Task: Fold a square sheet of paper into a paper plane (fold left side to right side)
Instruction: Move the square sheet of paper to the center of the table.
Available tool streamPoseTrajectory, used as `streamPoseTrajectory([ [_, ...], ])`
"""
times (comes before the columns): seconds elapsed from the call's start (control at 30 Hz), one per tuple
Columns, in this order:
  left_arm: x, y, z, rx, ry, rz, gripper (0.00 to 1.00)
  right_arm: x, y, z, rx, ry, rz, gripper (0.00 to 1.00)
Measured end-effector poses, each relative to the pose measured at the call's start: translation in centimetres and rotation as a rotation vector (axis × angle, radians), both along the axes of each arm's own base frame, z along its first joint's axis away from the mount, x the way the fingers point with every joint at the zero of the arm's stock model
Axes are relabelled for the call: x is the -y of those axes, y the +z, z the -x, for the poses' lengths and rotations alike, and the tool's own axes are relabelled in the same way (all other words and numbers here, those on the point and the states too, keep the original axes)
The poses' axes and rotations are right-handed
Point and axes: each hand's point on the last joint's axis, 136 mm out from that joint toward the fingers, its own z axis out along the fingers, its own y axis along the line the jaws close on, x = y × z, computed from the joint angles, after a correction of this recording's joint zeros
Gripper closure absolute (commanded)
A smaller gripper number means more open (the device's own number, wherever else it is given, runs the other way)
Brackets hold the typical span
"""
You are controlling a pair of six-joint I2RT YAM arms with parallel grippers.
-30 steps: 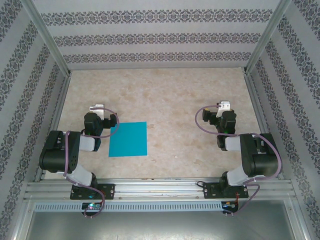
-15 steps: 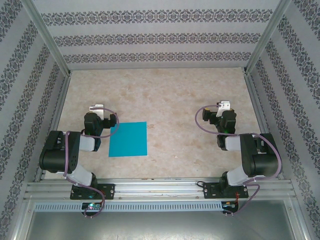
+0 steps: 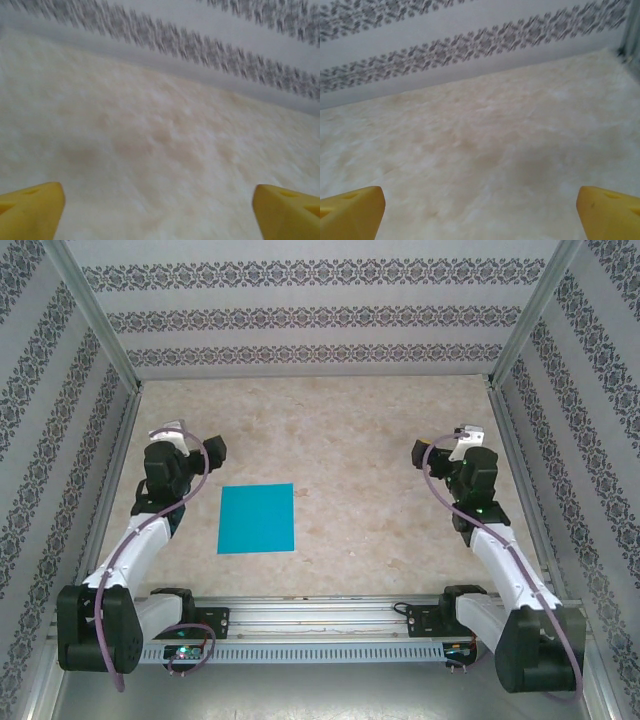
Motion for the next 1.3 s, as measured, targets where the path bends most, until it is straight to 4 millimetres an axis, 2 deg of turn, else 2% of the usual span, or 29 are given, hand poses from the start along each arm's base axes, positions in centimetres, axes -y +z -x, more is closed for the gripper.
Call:
streamPoseTrajectory([
  [0.1, 2.3, -2.2, 1.6, -0.157, -0.085, 0.107, 0.18, -1.7, -1.0, 1.2, -0.108, 0.064, -0.102, 0.02],
  [0.3, 8.3, -8.0, 6.8, -0.455, -0.253, 0.25, 0.26, -5.4, -6.0, 4.2, -0.388, 0.169, -0.264, 0.02],
  [0.4, 10.7, -10.9, 9.2, -0.582, -0.312, 0.273, 0.31, -7.0, -7.5, 5.3, -0.472, 0.206, -0.275, 0.02],
  [0.53, 11.9, -14.3, 10.4, -0.725, -0.318, 0.283, 0.37, -8.4, -8.9, 6.3, -0.548, 0.237, -0.26, 0.02],
  [0.63, 12.3, -16.5, 11.1, -0.808, -0.313, 0.272, 0.38, -8.8, -8.8, 6.4, -0.565, 0.242, -0.239, 0.02],
  [0.73, 13.4, -16.7, 10.3, -0.812, -0.326, 0.268, 0.43, -8.8, -8.4, 6.1, -0.554, 0.235, -0.228, 0.02],
  [0.9, 16.0, -16.9, 8.4, -0.804, -0.357, 0.277, 0.45, -8.1, -8.4, 6.3, -0.558, 0.2, -0.202, 0.02],
  [1.17, 24.4, -16.7, 4.3, -0.778, -0.438, 0.294, 0.49, -7.1, -8.9, 6.6, -0.576, 0.156, -0.163, 0.02],
  [1.3, 27.4, -16.5, 3.0, -0.759, -0.444, 0.307, 0.49, -6.9, -9.1, 6.4, -0.597, 0.146, -0.143, 0.06],
])
